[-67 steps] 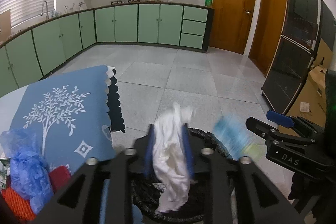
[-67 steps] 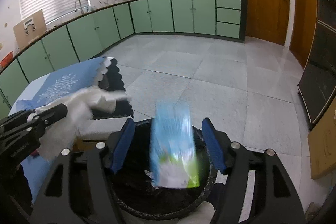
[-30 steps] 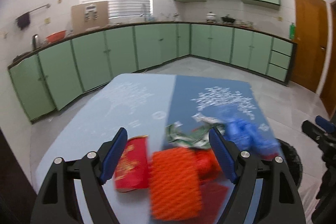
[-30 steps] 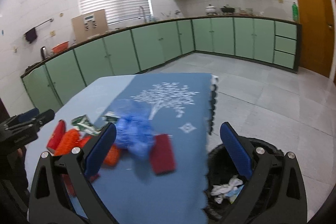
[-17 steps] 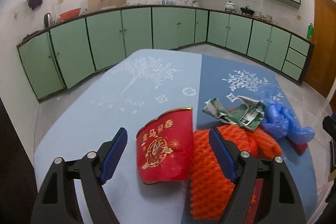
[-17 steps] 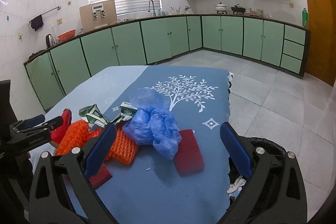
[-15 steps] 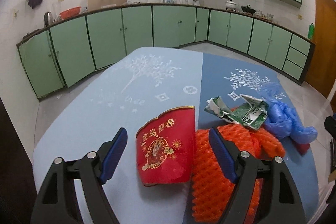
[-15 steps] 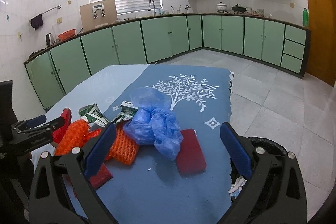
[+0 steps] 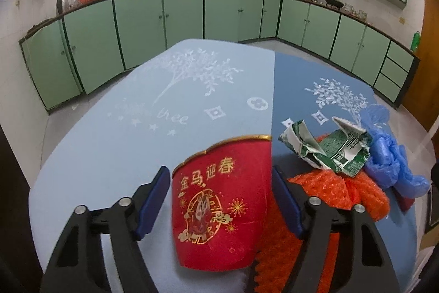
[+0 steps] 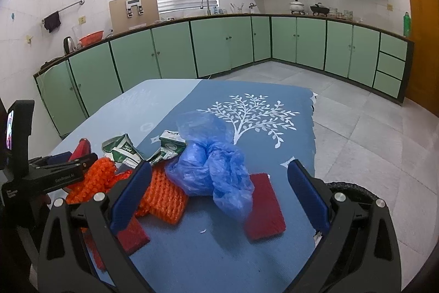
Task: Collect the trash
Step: 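Move the left gripper back to the table toward the red paper cup, then grasp the red paper cup with the left gripper and lift it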
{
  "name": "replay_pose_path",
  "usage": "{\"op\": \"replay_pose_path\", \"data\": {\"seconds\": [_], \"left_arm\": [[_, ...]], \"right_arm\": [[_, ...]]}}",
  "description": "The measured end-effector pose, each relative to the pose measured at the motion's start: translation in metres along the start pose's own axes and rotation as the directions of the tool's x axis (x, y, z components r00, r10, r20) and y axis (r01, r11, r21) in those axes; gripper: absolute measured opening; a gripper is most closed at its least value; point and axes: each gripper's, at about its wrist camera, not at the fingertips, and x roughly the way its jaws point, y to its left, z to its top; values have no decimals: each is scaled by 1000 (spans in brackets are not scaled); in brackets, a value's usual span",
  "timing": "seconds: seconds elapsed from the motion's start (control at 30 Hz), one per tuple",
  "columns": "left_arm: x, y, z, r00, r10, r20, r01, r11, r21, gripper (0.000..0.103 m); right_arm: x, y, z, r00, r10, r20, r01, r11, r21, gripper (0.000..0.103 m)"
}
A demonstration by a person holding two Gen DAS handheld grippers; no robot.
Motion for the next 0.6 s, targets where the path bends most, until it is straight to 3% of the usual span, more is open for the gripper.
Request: {"op": "replay_pose_path", "data": {"seconds": [0.23,0.5,0.6], "left_arm": [[-5,30,-4,1000,0,-16,-1,996,-88,66],[2,44,-11,998,-46,-49,39,991,-131,37],[2,43,-12,998,-51,-47,45,991,-125,37]], "right_arm": [[0,6,1,1000,11,1,-11,1000,-20,96],[1,15,-3,1000,19,-8,-20,999,-40,96],[2,16,-4,1000,14,-11,-14,999,-45,96]]}}
